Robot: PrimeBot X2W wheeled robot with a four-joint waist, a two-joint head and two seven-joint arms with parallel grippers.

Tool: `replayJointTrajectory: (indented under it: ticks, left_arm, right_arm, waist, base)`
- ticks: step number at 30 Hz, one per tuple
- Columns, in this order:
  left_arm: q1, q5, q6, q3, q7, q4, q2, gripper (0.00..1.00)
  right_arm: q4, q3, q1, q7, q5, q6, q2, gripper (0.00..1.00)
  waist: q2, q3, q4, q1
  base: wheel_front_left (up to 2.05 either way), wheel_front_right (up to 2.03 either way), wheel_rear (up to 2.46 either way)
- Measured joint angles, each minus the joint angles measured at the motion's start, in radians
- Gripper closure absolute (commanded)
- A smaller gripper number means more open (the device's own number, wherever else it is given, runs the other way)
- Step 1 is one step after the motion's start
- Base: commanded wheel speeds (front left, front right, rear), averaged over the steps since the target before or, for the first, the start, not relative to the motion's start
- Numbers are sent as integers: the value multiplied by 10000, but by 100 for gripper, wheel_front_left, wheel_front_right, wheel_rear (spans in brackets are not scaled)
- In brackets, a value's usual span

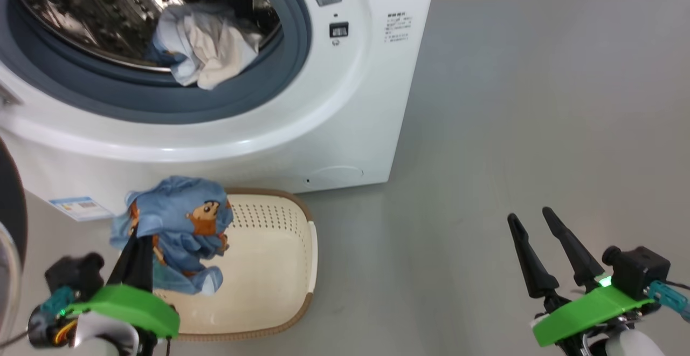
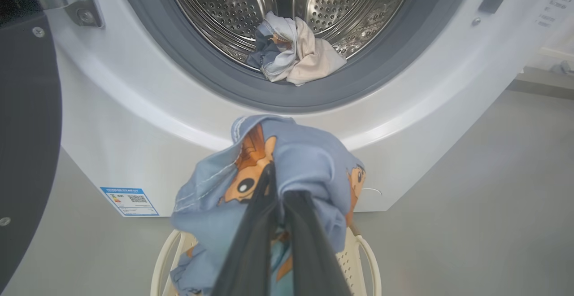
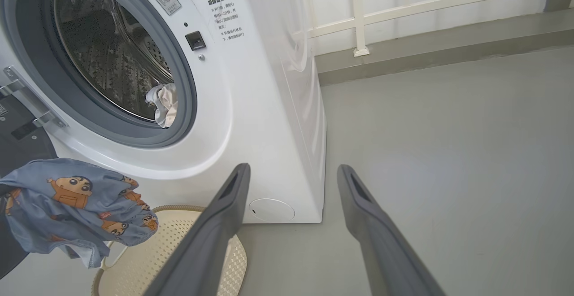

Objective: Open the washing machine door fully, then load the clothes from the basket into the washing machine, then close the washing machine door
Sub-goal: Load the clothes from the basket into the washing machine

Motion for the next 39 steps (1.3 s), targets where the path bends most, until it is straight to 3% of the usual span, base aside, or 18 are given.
replayJointTrajectory:
  ticks: [13,22,33,39]
  left_arm:
    - [2488,754,0,1189,0,-2502,-240,100]
    - [3971,1156,0,1862,0,-4023,-744,100]
    - [3998,1170,0,1958,0,-4353,-1001,100]
    - [3101,1151,0,1954,0,-4316,-1037,100]
  right_arm:
    - [-67,-570,1116,0,10,0,-77,0]
    - [-182,-888,1406,0,10,0,-73,0]
    - [-240,-917,1392,0,8,0,33,0]
    - [-313,-934,1334,0,-6,0,196,0]
  waist:
    - [0,-1067,183,-1]
    - [0,-1220,165,0]
    - [0,-888,71,0]
    - [0,-523,8,0]
  base:
    - [0,0,0]
    - [0,0,0]
    - [0,0,0]
    - [0,0,0]
